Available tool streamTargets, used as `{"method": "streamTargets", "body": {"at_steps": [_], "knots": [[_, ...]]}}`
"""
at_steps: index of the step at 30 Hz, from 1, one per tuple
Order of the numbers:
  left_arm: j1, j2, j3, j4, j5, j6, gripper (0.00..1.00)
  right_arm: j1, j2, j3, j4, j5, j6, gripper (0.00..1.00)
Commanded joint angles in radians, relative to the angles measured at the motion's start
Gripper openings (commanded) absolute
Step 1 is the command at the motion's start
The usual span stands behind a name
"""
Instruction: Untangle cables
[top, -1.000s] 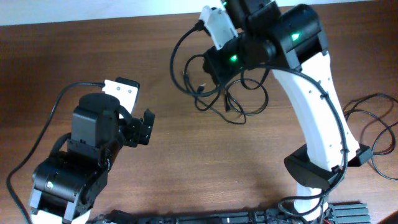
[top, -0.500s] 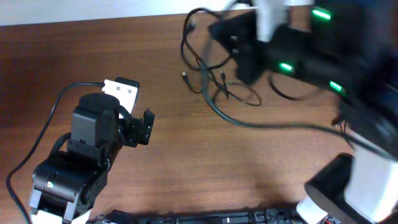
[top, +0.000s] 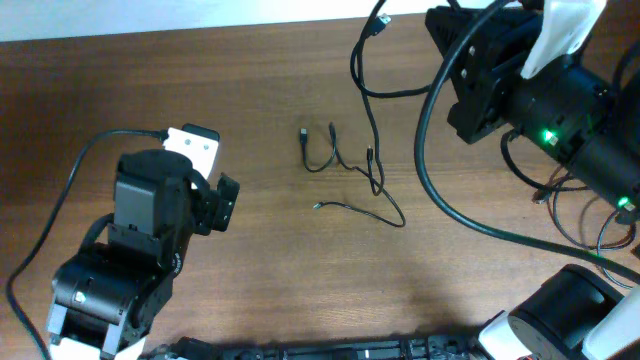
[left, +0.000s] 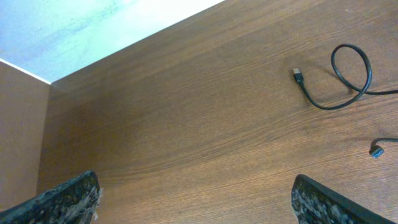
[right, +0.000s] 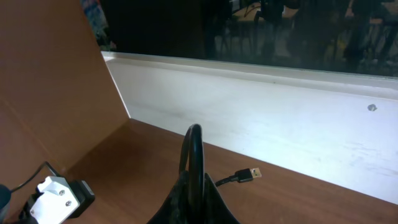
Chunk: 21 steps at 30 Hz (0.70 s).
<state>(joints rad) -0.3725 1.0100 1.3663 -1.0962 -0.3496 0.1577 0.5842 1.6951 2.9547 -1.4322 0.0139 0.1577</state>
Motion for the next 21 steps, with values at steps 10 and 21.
{"method": "streamTargets", "body": {"at_steps": [10,21], "knots": [[0.002,0.436,0.011,0.161,0.896,0.315,0.99,0.003,-0.026,0.002,-0.023,0.026,-0.022,0.04],[-0.072,0.908,0.011,0.493,1.191,0.695,0.99,0.004,-0.105,0.002,-0.105,0.077,-0.022,0.04]]}}
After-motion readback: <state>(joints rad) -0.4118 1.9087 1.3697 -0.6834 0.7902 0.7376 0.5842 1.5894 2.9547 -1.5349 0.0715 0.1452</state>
